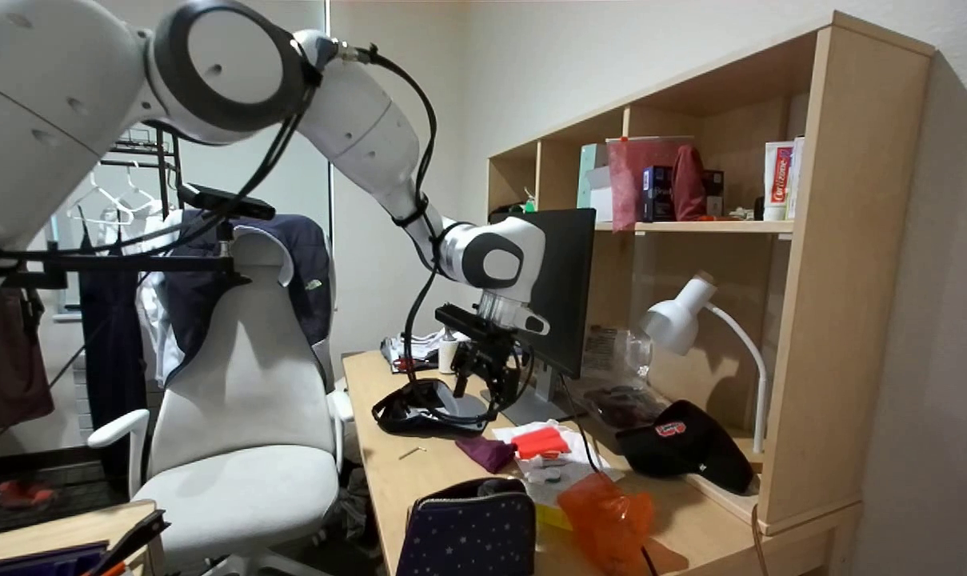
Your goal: Pick up the ribbon and the clothe put them in the parse
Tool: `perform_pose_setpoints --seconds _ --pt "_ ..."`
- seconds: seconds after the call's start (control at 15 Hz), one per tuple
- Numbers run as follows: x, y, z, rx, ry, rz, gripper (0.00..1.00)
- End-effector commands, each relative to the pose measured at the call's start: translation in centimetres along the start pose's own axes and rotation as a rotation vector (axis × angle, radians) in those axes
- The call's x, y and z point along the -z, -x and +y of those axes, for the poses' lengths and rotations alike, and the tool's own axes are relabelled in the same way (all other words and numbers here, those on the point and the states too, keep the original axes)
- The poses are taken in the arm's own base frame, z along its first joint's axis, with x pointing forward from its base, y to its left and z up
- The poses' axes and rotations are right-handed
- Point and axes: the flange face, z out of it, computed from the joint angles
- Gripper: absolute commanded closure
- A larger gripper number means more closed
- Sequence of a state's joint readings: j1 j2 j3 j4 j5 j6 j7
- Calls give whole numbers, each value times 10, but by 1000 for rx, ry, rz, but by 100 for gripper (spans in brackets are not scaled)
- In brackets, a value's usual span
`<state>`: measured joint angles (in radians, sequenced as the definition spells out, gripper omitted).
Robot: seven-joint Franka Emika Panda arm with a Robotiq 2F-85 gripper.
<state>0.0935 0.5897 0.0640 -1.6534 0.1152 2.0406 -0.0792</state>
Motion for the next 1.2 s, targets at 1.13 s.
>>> perform_pose_setpoints --seconds 1.13 --pt "-68 -60 -33 42 71 13 0"
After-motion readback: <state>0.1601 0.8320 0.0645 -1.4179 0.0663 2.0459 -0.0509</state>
